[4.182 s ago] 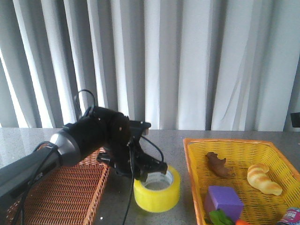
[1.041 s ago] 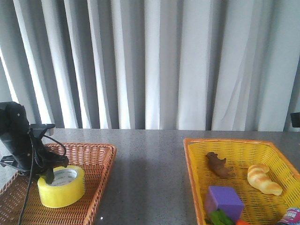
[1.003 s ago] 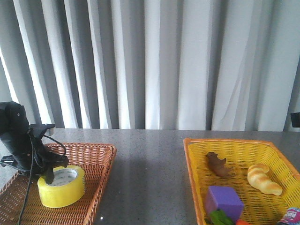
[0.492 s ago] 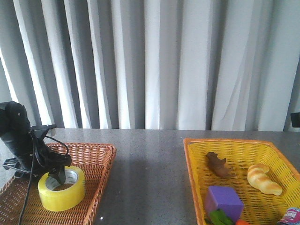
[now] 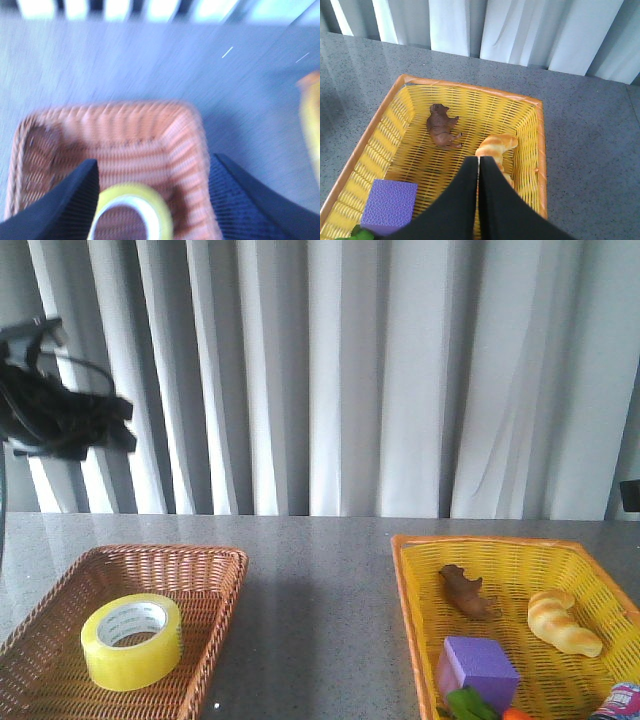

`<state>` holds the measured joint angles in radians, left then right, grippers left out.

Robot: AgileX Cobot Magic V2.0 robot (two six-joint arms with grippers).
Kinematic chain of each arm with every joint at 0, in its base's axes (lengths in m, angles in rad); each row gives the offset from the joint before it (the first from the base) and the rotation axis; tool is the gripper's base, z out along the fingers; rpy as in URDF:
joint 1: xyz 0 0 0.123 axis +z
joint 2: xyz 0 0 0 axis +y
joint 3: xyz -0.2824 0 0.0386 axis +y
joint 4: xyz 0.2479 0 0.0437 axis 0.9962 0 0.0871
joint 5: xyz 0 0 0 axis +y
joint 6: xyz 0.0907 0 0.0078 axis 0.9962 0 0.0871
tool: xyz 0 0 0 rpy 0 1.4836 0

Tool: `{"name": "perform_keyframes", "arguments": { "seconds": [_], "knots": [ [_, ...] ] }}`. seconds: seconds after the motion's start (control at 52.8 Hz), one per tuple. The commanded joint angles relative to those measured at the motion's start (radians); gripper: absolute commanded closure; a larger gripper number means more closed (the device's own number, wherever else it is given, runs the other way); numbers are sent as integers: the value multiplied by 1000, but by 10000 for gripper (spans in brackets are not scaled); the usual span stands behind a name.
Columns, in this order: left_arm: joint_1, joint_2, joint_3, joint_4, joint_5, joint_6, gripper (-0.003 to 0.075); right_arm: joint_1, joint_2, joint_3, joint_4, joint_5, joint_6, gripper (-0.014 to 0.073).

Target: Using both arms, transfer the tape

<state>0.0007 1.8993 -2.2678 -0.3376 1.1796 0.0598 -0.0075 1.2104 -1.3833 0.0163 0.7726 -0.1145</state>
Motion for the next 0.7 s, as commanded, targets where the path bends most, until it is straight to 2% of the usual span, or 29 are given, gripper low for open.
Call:
{"name": "perform_keyframes", "arguments": {
  "seconds": [0.0,0.095,0.227,0.454,0.681],
  "knots": [
    [0,-119,-104,-89,-47,36,368,-4,-21,-24,-2,-70,-3,599],
    [0,-176,-123,-59,-64,76,485,-4,-21,-24,-2,-70,-3,599],
    [0,-224,-123,-3,-61,55,724,-4,-21,-24,-2,-72,-3,599],
    [0,-246,-123,-14,-61,1,727,-4,-21,-24,-2,-72,-3,599],
    [0,-245,-123,-14,-53,2,727,-4,-21,-24,-2,-72,-3,599]
  ]
}}
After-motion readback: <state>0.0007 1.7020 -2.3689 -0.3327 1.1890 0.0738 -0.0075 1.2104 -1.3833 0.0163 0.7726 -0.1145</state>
